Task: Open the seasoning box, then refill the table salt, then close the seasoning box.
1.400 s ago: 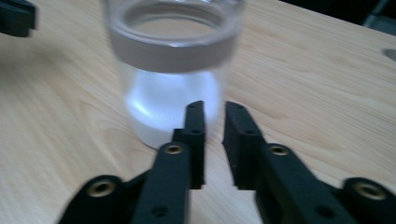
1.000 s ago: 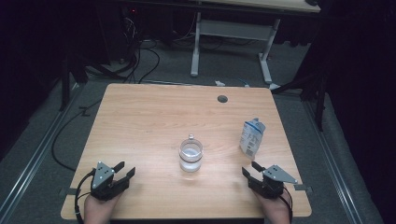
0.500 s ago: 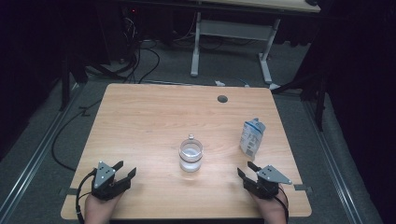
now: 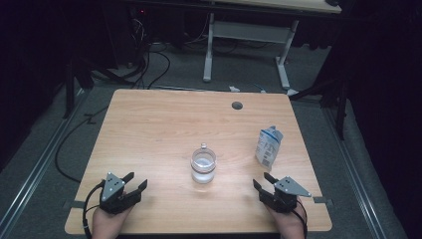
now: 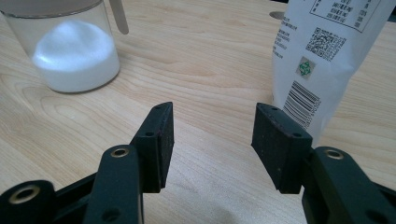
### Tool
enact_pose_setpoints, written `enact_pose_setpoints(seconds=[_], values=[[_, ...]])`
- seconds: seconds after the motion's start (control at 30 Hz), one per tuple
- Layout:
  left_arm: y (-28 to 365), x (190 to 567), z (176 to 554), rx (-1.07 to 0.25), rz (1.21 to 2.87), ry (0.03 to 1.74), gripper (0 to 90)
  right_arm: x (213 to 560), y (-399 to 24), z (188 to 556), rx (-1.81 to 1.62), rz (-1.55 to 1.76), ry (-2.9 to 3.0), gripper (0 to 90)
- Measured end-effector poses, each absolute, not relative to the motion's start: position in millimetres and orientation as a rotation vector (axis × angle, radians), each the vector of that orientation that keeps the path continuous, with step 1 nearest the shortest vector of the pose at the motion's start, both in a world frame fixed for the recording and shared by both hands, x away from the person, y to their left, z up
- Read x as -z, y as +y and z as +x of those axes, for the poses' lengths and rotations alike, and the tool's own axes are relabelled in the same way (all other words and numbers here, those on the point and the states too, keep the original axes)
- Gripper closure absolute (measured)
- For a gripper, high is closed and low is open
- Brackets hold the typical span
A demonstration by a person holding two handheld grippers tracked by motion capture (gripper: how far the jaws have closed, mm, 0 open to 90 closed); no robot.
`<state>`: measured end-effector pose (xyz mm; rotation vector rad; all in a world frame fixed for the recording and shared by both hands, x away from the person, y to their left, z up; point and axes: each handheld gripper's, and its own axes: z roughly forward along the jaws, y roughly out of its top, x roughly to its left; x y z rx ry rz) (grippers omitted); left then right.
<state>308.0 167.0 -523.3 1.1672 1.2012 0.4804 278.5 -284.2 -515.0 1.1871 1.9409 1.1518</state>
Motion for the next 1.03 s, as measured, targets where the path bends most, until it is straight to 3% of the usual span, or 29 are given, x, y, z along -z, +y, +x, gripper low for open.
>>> enact_pose_setpoints(seconds=[1.03], values=[[161.7,519.0,308.4,-0.450,1.154,1.191,42.0,515.0,-281.2,280.0,-1.140,1.169,1.952,48.3]])
